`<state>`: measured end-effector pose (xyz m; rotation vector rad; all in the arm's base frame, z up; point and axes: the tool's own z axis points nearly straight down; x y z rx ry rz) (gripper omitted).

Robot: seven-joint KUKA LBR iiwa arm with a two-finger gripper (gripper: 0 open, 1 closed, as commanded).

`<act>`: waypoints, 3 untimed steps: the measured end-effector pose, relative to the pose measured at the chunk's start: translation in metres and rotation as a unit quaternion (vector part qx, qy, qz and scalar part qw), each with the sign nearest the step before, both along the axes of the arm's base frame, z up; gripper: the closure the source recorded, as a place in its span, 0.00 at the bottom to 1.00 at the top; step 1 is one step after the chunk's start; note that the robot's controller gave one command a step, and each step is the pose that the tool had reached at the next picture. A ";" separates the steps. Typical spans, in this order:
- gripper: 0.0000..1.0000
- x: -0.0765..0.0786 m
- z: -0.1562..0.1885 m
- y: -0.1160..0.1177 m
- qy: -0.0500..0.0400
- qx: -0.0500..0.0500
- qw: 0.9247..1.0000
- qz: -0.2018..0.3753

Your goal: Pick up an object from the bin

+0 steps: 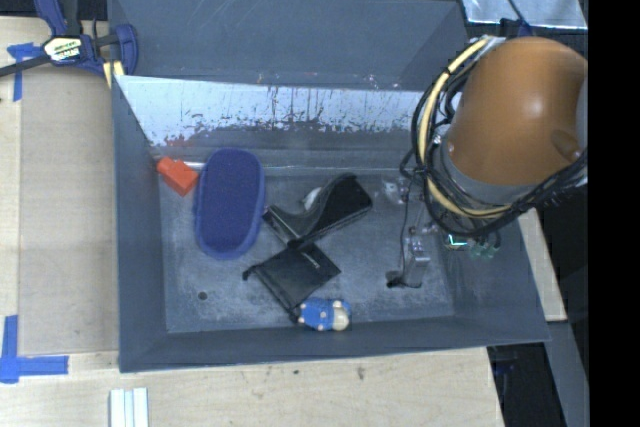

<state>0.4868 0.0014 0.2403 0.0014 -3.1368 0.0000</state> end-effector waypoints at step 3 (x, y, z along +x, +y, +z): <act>0.00 0.004 -0.128 0.041 -0.005 0.001 0.889 0.458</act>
Offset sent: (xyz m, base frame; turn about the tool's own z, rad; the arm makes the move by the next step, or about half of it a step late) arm -0.0046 0.0361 -0.1703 -0.5842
